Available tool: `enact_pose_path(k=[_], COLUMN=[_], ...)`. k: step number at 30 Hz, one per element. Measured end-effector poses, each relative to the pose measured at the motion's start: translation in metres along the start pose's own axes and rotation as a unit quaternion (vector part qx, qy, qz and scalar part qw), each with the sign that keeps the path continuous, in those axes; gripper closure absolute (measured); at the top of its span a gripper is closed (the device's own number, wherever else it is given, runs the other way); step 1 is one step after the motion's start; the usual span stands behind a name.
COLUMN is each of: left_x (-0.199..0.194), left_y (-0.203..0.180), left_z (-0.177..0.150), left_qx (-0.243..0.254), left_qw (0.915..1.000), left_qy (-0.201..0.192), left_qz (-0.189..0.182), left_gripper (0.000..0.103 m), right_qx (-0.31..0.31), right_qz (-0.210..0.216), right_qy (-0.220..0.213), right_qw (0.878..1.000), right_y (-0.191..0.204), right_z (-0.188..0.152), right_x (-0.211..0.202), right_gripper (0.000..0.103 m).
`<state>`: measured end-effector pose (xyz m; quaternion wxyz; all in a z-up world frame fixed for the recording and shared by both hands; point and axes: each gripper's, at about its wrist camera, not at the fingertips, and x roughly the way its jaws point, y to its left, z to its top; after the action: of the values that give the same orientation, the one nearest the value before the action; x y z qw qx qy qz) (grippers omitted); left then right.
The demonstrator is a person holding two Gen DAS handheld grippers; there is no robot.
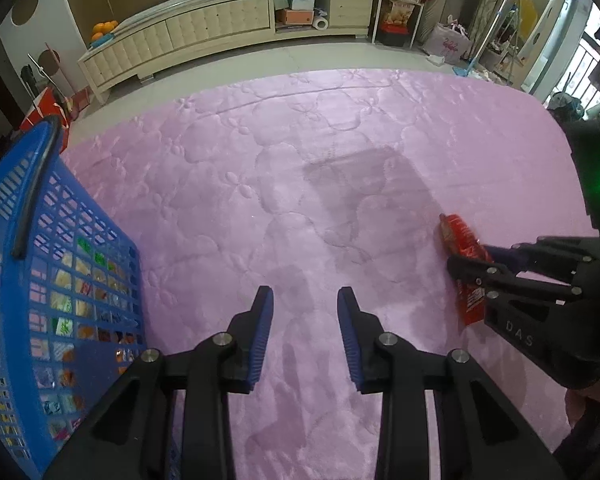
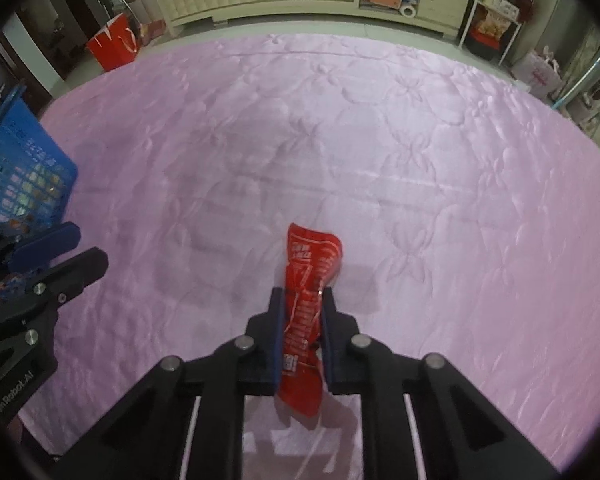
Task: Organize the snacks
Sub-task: 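Carry the red packet in the right tool over the basket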
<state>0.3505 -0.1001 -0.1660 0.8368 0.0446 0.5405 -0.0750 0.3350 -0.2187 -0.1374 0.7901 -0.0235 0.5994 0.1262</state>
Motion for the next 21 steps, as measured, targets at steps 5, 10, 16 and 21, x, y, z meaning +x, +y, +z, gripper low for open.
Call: enact_pose_path(k=[5,10,16,21], left_x=[-0.02,-0.051,-0.096,-0.134], left_y=[-0.001,0.001,0.005,0.007], left_z=[-0.005,-0.017,-0.034,-0.049], left_qx=[0.004,-0.003,-0.012,-0.009], left_qw=[0.9999,0.9994,0.998,0.9963], left_qy=[-0.013,-0.031,-0.056,-0.082], left_qz=[-0.002,-0.014,-0.026,-0.024], left_gripper=[0.072,0.072,0.067,0.062], right_qx=[0.006,-0.002,-0.009,-0.014], right_qz=[0.012,0.027,0.035,0.045], right_qy=[-0.023,-0.049,-0.084,-0.108], right_qw=[1.0,0.998,0.996,0.993], right_y=[-0.001,0.004,0.014,0.043], right_z=[-0.014,-0.025,-0.031,-0.028], right_x=[-0.032,-0.07,-0.114,-0.141], right_gripper=[0.091,0.091,0.091,0.091])
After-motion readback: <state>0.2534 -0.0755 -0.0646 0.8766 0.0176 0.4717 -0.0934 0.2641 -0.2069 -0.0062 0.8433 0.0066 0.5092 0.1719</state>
